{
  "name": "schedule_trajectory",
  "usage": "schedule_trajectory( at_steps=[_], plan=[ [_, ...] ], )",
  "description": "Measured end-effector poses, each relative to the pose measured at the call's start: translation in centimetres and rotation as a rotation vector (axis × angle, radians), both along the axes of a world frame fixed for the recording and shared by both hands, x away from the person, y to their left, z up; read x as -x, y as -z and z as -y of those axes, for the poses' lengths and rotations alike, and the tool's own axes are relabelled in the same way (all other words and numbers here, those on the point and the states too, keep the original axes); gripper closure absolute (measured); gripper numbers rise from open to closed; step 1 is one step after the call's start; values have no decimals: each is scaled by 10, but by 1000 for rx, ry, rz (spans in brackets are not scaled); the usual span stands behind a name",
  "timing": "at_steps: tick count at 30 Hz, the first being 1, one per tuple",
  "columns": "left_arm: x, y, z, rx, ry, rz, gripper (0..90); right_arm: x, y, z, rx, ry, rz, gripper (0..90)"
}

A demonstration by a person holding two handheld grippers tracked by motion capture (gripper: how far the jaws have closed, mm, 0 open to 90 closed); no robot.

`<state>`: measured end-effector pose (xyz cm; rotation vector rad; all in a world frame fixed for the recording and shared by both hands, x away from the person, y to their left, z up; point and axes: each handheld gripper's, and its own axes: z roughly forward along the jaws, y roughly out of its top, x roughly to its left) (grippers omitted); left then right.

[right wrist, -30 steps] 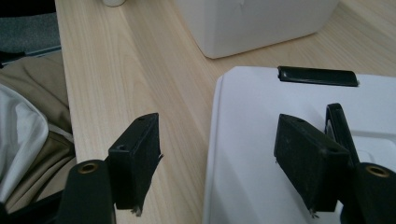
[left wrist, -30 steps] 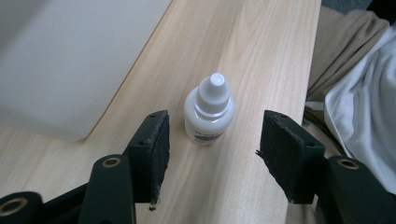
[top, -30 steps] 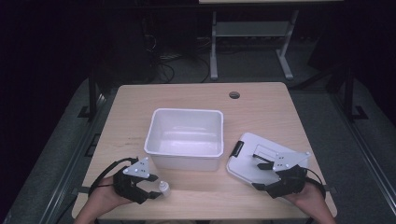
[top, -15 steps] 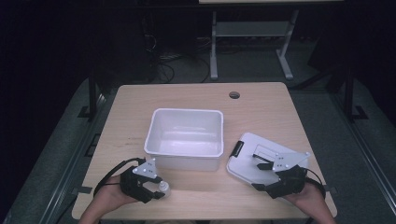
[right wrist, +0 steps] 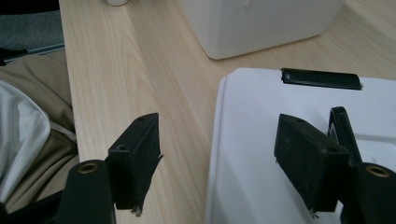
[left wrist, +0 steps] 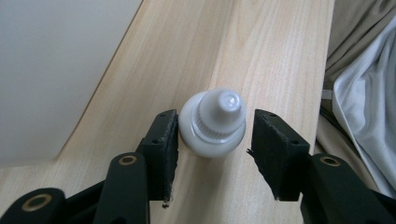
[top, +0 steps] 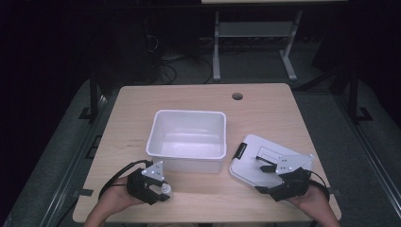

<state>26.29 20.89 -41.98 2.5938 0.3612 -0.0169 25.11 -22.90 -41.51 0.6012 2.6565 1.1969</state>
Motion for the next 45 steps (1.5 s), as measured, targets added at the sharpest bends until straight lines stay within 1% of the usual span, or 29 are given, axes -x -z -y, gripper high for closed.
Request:
schedule_trajectory(
  at_steps=[12, 14, 21, 26, 29, 33, 35, 36, 38, 41, 43, 45],
  plan=[
    [-2, 5, 3, 0, 0, -6, 553, 0, 0, 1, -1, -2, 2, 306],
    [-2, 5, 3, -1, 5, -9, 572, 0, 0, 0, -1, -3, 2, 306],
    [-3, 6, 5, -3, 4, -12, 579, 0, -1, 0, 0, -3, 1, 306],
    [-2, 5, 5, -6, 3, 3, 592, 0, 0, 1, 1, -3, 0, 306],
    [-2, 4, 4, -4, 5, -7, 600, 1, 0, 1, 3, -2, -3, 306],
    [-2, 4, 4, -9, 6, -2, 601, 0, 0, 1, 2, -1, -4, 306],
    [-2, 3, 4, -8, 7, 0, 601, 0, 1, 1, 2, -2, -5, 305],
    [-1, 1, 3, -8, 7, 7, 602, 0, 1, 1, 6, -3, -5, 305],
    [-1, 0, 3, -6, 7, 7, 601, 1, 1, 1, 5, -4, -4, 305],
    [1, -6, 1, 7, 7, 18, 602, 1, 1, 1, 5, -5, -4, 304],
    [2, -11, 0, 6, 10, 29, 601, 1, 1, 0, 5, -4, -5, 302],
    [3, -14, -1, 12, 9, 30, 601, 1, 1, 0, 4, -6, -4, 299]
  ],
)
